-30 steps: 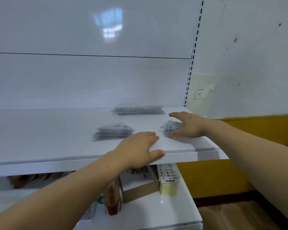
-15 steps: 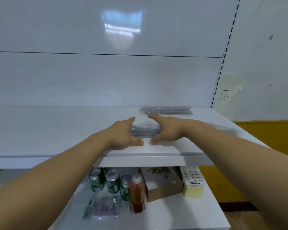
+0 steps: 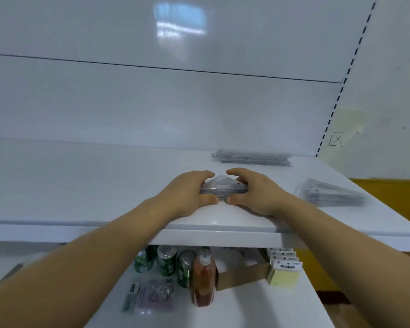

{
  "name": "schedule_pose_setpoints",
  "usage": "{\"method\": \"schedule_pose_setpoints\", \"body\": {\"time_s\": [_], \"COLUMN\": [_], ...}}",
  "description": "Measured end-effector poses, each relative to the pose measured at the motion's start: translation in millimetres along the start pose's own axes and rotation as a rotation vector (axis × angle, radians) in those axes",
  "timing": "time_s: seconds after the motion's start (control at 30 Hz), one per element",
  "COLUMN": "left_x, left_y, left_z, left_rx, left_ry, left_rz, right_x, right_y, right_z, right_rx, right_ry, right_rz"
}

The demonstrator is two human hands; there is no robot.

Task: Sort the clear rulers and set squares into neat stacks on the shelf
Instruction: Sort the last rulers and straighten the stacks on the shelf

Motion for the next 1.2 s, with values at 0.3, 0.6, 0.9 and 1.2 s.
{"method": "schedule_pose_setpoints", "body": {"time_s": [0.3,0.6,0.9,1.2], "left_x": [-4.8,-7.6,-7.7,-17.1], "left_y": [1.6,3.1,-0.1,-9.5], "left_z": [-2.8,-1.4,-2.3,8.7], "left_rx": [0.011,-0.053,-0.087,-0.097], "left_ry": [-0.046,-0.074,-0.047,-0.095], "left_rz": [-0.050,-0.030,-0.070,-0.049], "right_x": [-5.3,-10.2,-9.2,-12.5], "right_y": [4.6,5.6,4.3,3.9], "right_z": [-4.8,-2.4,-5.3,-4.6], "right_rx": [0.052,0.062,0.024,0.072], "right_ry": [-0.068,-0.058,-0.045,-0.048], "right_rz": [-0.044,-0.032,-0.063,-0.053]}}
Point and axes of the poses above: each hand's wrist, its own x-axis towards the middle knuckle, its own y-axis out of the palm, z = x × y, the point moved 3 cm from there along x, towards the middle knuckle, and after that the axes turned 6 degrees about z, right-handed, at the moved point
